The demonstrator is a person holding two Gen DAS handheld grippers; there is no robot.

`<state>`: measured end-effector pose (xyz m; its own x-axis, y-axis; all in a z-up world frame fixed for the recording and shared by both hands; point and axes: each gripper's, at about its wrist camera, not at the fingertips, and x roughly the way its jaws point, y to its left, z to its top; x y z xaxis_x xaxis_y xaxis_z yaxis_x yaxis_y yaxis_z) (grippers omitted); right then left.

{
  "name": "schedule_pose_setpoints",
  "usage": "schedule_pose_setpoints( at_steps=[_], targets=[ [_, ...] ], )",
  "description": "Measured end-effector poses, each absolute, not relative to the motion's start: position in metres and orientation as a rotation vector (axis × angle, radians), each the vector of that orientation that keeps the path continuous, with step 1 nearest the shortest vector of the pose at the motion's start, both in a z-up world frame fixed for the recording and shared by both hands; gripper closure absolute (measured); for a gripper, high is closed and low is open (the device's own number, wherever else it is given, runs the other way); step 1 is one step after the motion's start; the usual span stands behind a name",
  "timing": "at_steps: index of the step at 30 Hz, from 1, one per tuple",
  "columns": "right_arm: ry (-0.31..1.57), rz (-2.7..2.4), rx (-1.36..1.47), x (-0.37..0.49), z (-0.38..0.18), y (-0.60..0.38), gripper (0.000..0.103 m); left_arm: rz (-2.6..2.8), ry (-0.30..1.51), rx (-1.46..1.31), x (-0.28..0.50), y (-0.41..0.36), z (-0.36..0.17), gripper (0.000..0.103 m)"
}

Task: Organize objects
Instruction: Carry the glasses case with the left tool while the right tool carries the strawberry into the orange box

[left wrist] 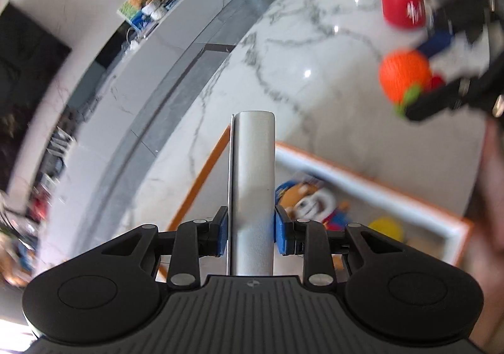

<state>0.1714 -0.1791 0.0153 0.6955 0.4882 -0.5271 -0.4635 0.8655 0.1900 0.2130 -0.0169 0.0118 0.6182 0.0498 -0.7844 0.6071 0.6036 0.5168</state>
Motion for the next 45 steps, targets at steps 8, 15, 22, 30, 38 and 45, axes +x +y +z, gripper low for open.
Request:
schedule_pose_setpoints(
  at_steps=[8,15,22,30,38,45],
  targets=[
    [0.63,0.554,-0.101,0.203,0.034,-0.111,0.055,-0.455,0.764,1.101,0.231,0.004,-0.039,0.069],
    [0.669,0.577,-0.25,0.244,0.023,-0.063,0.055,-0.525,0.66,1.273,0.25,0.018,-0.075,0.069],
    [0.725,0.564,-0.296,0.273,0.006,-0.044,0.055,-0.578,0.637,1.336,0.267,0.028,-0.107,0.069],
    [0.756,0.547,-0.358,0.281,-0.005,-0.037,0.055,-0.633,0.652,1.263,0.288,0.022,-0.112,0.069],
    [0.765,0.538,-0.382,0.281,-0.007,-0.033,0.055,-0.659,0.688,1.172,0.305,0.017,-0.113,0.069],
    [0.769,0.526,-0.394,0.278,-0.003,-0.033,0.055,-0.665,0.744,1.089,0.316,0.024,-0.109,0.063]
  ],
)
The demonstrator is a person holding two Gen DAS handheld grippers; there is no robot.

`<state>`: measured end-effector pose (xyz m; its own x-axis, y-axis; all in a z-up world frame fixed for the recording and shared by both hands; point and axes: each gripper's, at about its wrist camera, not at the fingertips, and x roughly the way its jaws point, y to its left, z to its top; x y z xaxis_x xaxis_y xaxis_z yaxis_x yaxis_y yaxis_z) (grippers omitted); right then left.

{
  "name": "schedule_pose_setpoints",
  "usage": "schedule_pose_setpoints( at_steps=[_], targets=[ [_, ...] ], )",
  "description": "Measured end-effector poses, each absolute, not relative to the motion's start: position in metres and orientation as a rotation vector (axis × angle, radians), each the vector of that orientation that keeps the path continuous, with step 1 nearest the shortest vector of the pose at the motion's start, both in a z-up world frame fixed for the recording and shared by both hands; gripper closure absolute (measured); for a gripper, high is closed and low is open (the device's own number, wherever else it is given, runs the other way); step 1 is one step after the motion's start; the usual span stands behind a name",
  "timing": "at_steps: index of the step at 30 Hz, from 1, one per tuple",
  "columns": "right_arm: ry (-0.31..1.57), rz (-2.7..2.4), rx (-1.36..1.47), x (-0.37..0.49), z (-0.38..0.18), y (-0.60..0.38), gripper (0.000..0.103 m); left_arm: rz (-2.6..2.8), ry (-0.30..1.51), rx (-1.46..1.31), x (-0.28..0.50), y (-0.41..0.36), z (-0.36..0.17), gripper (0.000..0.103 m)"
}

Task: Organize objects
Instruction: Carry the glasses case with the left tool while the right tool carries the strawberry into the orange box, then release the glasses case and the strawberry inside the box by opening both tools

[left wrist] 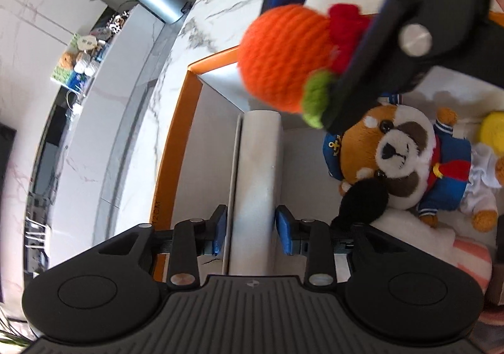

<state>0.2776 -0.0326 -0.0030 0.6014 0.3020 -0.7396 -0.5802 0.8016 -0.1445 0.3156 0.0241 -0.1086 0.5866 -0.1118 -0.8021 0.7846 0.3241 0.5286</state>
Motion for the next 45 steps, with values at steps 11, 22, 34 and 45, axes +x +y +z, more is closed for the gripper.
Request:
schedule_pose_setpoints(
  at_steps=[11,22,34,45],
  targets=[
    [0.788,0.505,-0.385,0.268,0.001,-0.037,0.055,-0.706,0.802,1.0,0.298,0.04,-0.085,0.061],
    [0.783,0.502,-0.387,0.265,0.006,-0.034,0.055,-0.562,0.848,0.959,0.31,0.051,-0.084,0.071],
    [0.812,0.59,-0.304,0.266,0.005,-0.021,0.055,-0.498,0.82,0.765,0.284,0.064,-0.038,0.073],
    [0.855,0.793,-0.313,0.243,-0.008,0.05,0.055,-0.352,0.872,0.357,0.244,0.119,0.018,0.073]
  ],
)
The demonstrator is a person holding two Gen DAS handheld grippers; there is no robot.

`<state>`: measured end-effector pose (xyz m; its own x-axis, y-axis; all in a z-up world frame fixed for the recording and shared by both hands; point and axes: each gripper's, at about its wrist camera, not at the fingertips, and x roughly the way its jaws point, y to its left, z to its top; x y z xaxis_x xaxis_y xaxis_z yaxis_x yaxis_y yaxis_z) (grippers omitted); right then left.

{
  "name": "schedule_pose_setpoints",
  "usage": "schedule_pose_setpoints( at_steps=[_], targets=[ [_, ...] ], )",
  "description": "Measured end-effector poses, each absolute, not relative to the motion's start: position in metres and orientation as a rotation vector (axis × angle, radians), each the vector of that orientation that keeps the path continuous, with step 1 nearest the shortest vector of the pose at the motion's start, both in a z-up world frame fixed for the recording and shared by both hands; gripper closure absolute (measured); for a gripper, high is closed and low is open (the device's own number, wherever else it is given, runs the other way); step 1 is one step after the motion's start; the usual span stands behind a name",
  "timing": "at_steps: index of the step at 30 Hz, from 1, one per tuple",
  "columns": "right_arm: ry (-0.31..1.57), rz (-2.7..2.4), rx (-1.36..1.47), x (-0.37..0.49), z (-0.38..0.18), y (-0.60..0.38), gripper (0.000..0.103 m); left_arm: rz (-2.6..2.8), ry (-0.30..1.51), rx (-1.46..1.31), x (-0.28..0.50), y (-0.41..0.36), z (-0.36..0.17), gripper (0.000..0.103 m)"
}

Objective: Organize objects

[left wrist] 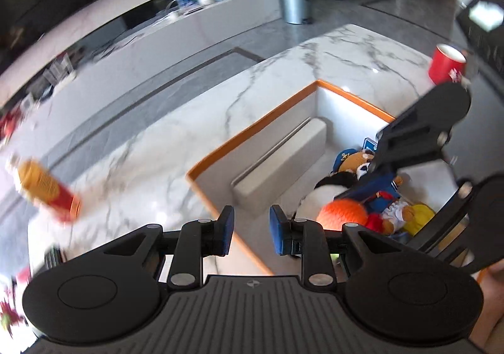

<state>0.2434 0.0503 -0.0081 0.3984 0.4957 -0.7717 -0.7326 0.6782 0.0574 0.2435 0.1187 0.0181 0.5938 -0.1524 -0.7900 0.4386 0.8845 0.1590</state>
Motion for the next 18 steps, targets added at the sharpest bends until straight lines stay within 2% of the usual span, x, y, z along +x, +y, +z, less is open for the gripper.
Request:
schedule_pose_setpoints(
  at_steps=[5,11,18],
  targets=[
    [0.906,0.768,-0.331,0.25,-0.028,0.07,0.055,-0.303,0.888,0.284,0.236,0.137,0.015,0.073],
    [0.995,0.735,-0.195,0.267,-0.041,0.075,0.054,-0.288,0.9,0.171,0.225,0.156,0.008,0.073],
    [1.018,0.714,-0.216,0.26,-0.044,0.083,0.051,-0.293,0.916,0.115,0.216,0.164,-0.002,0.073]
  ],
)
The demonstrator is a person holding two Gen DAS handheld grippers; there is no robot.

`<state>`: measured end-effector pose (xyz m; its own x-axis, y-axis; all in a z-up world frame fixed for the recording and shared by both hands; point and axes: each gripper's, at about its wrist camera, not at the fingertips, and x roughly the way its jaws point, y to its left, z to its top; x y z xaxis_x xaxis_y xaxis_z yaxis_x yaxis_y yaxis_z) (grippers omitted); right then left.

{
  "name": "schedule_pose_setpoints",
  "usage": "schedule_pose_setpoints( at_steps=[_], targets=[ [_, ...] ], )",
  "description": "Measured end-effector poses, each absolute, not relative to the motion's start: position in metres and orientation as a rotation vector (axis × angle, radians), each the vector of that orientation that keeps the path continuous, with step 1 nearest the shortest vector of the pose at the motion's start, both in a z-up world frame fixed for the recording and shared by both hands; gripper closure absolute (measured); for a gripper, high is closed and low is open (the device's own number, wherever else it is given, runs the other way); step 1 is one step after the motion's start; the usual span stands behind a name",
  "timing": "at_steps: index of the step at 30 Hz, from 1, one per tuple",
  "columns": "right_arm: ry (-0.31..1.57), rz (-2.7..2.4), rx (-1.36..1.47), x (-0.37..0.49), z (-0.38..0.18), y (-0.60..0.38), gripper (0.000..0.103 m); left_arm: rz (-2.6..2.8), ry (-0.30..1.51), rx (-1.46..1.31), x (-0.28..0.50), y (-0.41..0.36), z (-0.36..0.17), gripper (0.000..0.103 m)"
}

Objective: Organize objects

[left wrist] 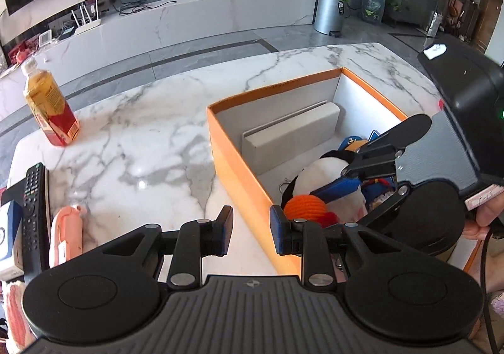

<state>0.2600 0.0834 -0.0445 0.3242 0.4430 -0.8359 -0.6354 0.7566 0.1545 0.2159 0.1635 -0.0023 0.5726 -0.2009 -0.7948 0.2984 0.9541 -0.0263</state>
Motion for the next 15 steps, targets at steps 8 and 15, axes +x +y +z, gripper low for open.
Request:
schedule_pose_setpoints(
  at_steps=[8,15],
  targets=[
    [1.009,0.694,-0.222,0.248,-0.031,0.078,0.042,-0.287,0.898,0.078,0.195,0.166,0.011,0.073],
    [0.907,0.643,-0.224,0.21,0.018,0.054,0.033,-0.278,0.808,0.042,0.16,0.151,0.046,0.067]
  ],
)
